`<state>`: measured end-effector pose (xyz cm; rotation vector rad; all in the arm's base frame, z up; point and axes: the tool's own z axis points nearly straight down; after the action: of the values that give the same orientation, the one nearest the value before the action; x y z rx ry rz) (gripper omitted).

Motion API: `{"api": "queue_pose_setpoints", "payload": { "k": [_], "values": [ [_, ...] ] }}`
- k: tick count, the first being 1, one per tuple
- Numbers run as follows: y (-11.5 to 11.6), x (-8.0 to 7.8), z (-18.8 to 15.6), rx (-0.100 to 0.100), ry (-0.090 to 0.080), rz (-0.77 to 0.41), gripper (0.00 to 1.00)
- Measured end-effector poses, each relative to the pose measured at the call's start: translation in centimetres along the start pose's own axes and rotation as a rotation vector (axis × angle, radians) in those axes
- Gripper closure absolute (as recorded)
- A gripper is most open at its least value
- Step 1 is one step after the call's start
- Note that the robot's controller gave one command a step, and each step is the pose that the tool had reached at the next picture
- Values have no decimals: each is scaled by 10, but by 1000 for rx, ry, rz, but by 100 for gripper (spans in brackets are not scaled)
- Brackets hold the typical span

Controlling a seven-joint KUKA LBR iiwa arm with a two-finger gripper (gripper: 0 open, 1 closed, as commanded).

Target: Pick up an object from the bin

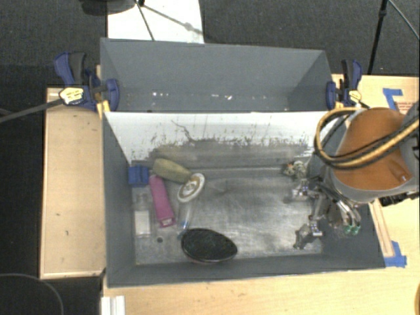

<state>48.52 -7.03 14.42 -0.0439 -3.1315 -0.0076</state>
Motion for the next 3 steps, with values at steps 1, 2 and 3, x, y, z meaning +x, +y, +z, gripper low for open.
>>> {"api": "queue_pose_setpoints", "payload": {
  "k": [1, 2, 3],
  "values": [
    [35, 4, -76, 5, -19, -98, 0],
    [74, 3, 57, 4, -4, -242, 0],
    [191, 4, 37, 1, -14, -200, 0]
  ]
}}
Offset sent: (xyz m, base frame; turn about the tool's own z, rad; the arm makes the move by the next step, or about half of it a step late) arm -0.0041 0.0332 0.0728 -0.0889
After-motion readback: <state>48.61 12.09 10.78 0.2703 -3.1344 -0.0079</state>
